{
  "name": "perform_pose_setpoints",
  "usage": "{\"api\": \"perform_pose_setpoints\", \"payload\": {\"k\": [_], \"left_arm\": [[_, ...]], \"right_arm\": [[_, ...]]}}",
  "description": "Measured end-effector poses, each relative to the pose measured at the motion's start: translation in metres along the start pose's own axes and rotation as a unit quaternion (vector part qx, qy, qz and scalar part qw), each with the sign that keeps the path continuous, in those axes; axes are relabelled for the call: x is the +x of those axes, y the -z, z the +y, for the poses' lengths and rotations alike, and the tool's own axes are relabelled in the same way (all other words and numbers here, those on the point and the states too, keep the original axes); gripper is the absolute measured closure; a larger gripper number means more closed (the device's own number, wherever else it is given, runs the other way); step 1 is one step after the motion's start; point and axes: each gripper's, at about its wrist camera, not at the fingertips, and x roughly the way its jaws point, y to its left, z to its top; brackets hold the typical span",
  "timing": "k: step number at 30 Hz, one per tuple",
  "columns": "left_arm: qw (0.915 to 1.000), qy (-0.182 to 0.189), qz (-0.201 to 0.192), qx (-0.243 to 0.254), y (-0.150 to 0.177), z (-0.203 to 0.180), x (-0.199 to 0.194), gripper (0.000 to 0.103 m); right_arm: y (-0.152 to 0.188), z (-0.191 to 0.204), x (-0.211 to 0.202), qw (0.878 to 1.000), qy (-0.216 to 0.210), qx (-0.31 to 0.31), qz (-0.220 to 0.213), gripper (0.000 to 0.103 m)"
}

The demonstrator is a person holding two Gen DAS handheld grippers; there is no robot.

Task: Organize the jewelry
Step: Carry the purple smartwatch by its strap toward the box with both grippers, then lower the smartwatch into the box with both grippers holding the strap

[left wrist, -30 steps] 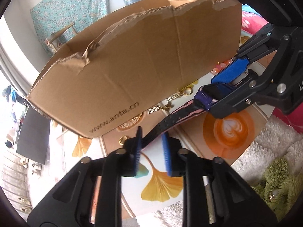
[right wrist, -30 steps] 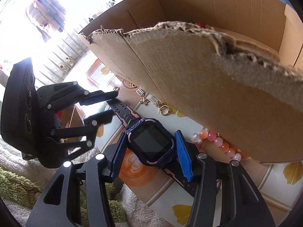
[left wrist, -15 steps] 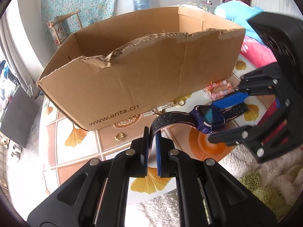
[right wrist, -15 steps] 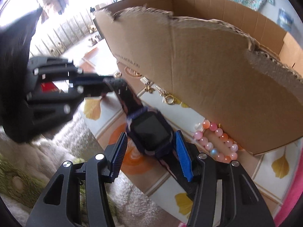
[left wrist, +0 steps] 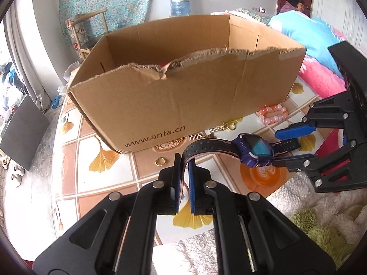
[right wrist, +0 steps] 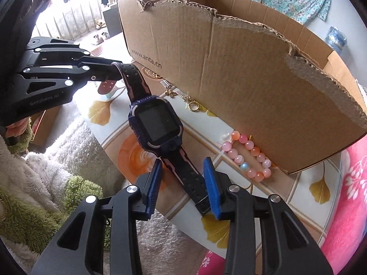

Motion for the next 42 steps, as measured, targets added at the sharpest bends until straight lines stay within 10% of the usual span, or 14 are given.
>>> {"api": "perform_pose_setpoints", "payload": {"k": [13,17,29,31,33,38,42], "left_arm": [[0.9992,-0.018,-0.034,0.005,0.002,-0.009,-0.024,0.097],[0.9985,-0.024,-0.049,0.009,0.003,-0.015,-0.037,0.097],[0.9912,-0.060,-0.101,0.061,-0.004,-0.052,-0.083,0.098],[0.9895,-0.065,-0.104,0.077,-0.005,-0.060,-0.089,0.098],[0.9881,-0.069,-0.105,0.089,-0.006,-0.067,-0.090,0.098],[0.9852,-0.081,-0.103,0.110,-0.006,-0.081,-0.095,0.098],[0.9836,-0.101,-0.102,0.109,-0.007,-0.080,-0.099,0.097]], "right_arm": [[0.000,0.042,0.000,0.998,0.054,-0.016,-0.032,0.077],[0.010,0.051,-0.008,0.998,0.048,-0.009,-0.047,0.098],[0.037,0.043,-0.040,0.990,-0.006,0.054,-0.129,0.099],[0.042,0.048,-0.046,0.988,-0.016,0.050,-0.148,0.092],[0.046,0.055,-0.043,0.987,-0.006,0.046,-0.151,0.061],[0.042,0.062,-0.014,0.990,0.024,0.033,-0.139,0.061],[0.045,0.054,-0.018,0.985,0.054,0.051,-0.152,0.092]]}}
